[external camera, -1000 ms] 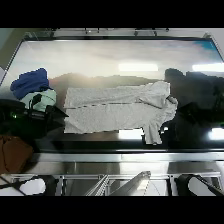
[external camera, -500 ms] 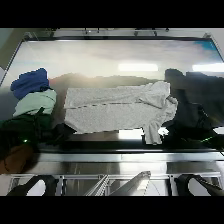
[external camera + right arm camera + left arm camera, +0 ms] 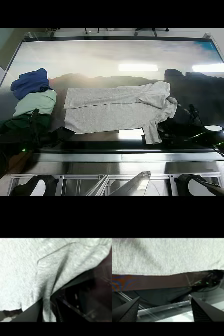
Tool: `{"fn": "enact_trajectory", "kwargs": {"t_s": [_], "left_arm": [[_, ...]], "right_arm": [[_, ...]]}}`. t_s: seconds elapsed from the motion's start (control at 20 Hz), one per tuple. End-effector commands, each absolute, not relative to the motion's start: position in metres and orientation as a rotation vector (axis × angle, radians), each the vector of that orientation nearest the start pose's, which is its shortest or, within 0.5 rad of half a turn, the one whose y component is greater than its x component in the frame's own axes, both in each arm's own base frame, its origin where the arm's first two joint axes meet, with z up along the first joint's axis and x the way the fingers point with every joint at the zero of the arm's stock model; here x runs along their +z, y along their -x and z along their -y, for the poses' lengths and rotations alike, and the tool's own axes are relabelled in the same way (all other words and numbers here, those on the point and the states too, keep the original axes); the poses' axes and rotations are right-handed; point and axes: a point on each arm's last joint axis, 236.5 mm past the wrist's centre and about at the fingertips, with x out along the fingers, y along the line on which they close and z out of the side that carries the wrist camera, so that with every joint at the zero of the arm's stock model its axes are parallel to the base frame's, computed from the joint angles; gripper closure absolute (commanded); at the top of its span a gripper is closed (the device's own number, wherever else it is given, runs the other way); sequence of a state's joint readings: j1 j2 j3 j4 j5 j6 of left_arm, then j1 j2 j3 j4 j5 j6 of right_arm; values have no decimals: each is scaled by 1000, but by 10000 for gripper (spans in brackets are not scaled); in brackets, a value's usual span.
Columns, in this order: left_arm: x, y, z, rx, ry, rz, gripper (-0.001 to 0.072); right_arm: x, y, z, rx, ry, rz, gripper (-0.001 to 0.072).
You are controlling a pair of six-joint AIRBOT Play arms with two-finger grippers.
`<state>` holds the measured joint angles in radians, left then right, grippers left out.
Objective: Fold the shirts.
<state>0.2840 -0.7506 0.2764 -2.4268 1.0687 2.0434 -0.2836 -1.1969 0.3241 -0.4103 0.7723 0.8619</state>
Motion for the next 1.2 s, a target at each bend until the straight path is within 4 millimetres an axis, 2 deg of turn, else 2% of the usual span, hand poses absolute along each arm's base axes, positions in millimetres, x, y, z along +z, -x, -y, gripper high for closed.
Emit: {"fn": "enact_trajectory", "kwargs": {"t_s": [0.0,0.2,0.25,0.3,0.35,0.5,0.6,0.75,0.85,0.9,0.95,1.0,1.15], "left_arm": [[-60,-215,102,-366,691,-1210,24],[-80,-199,110,-390,750,-1347,25],[-85,-197,112,-400,755,-1368,88],[-89,-196,113,-406,764,-1389,198],[-92,-195,113,-410,770,-1412,226],[-90,-203,113,-436,783,-1448,226],[-84,-213,112,-464,775,-1451,226],[-78,-225,110,-488,768,-1449,226],[-77,-231,108,-487,766,-1446,225],[-77,-233,108,-488,766,-1446,226],[-76,-234,107,-490,764,-1442,225],[-74,-234,107,-490,759,-1435,225],[-64,-237,106,-495,729,-1391,225]], "right_arm": [[-124,-285,-76,182,-876,-1154,490],[-118,-295,-71,175,-875,-1123,494],[-117,-296,-71,177,-874,-1121,630],[-116,-296,-71,177,-875,-1120,699],[-116,-296,-71,178,-877,-1118,699],[-104,-288,-72,221,-883,-1130,700],[-96,-278,-56,181,-872,-1144,700],[-89,-261,-16,55,-809,-1142,701],[-76,-260,-4,32,-814,-1094,695],[-73,-263,-3,28,-814,-1079,566],[-73,-266,-3,26,-820,-1067,374],[-73,-270,-4,27,-830,-1056,349],[-76,-286,-11,53,-913,-1019,349]]}}
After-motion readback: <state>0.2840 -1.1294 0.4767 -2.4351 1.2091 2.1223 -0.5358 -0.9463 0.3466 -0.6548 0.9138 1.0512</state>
